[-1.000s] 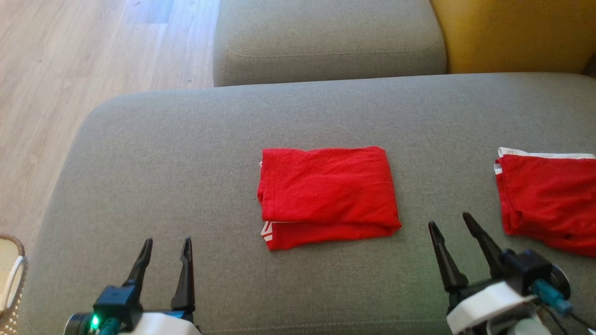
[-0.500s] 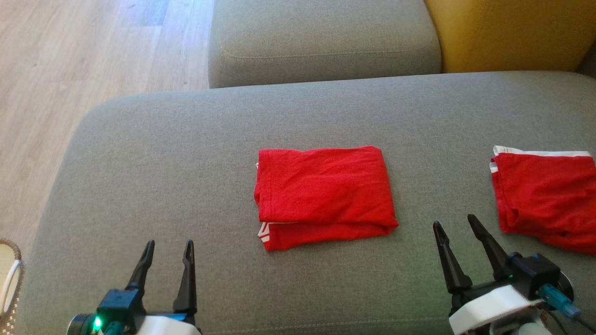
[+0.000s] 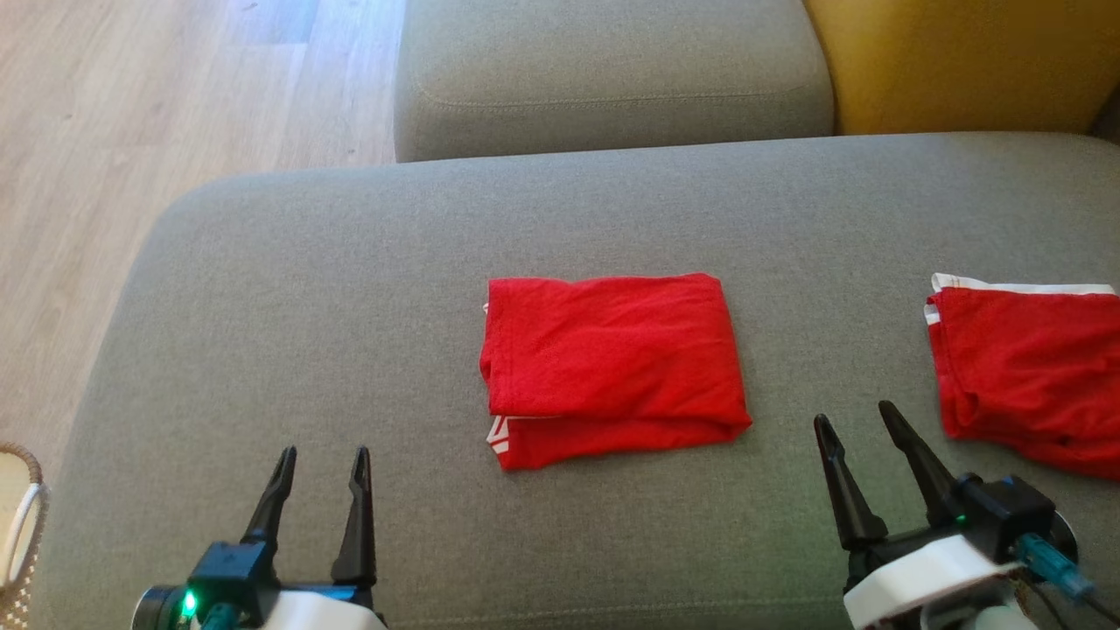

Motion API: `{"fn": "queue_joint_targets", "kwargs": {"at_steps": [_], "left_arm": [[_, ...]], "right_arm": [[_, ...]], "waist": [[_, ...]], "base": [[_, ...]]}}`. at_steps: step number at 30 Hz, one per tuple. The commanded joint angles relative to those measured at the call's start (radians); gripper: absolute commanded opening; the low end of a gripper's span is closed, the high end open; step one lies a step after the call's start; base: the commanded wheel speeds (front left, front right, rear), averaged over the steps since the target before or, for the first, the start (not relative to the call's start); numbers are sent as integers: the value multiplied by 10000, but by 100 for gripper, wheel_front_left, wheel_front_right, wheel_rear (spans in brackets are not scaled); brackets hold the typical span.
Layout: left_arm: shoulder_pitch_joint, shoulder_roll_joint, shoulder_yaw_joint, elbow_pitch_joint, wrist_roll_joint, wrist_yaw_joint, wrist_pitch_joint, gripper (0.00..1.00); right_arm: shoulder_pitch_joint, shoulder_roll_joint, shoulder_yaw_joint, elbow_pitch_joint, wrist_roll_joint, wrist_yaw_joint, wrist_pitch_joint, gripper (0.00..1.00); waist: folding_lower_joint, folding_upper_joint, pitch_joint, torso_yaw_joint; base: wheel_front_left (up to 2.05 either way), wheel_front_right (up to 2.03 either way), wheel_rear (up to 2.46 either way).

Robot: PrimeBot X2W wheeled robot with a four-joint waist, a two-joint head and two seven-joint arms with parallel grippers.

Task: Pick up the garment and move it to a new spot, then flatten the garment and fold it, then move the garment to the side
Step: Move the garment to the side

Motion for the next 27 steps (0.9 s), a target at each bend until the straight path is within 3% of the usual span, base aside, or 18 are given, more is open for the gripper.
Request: {"fn": "queue_joint_targets", "kwargs": {"at_steps": [1, 8, 14, 20, 27], "left_arm": [[-281, -25, 462, -272, 71, -31, -122, 100], [-326, -154, 586, -172, 236, -245, -122, 100], [-407, -274, 570, -101, 387, -408, -122, 100], [-523, -380, 457, -18, 531, -606, -122, 100], [-816, -506, 254, 42, 653, -850, -122, 100]], "right_arm": [[-251, -36, 254, -387, 85, -4, -104, 100], [-534, -36, 371, 188, 365, -4, -105, 100], [-1715, -36, 558, 2011, 1298, -4, -21, 100], [-3662, -36, 334, 4164, 3271, -4, 1064, 100], [-5550, -94, -475, 6265, 3963, -4, 2662, 100]], "waist": [[0, 0, 10, 10], [0, 0, 133, 159], [0, 0, 343, 445], [0, 0, 653, 809], [0, 0, 1186, 1269]], "base": [[0, 0, 0], [0, 0, 0], [0, 0, 0], [0, 0, 0], [0, 0, 0]]}}
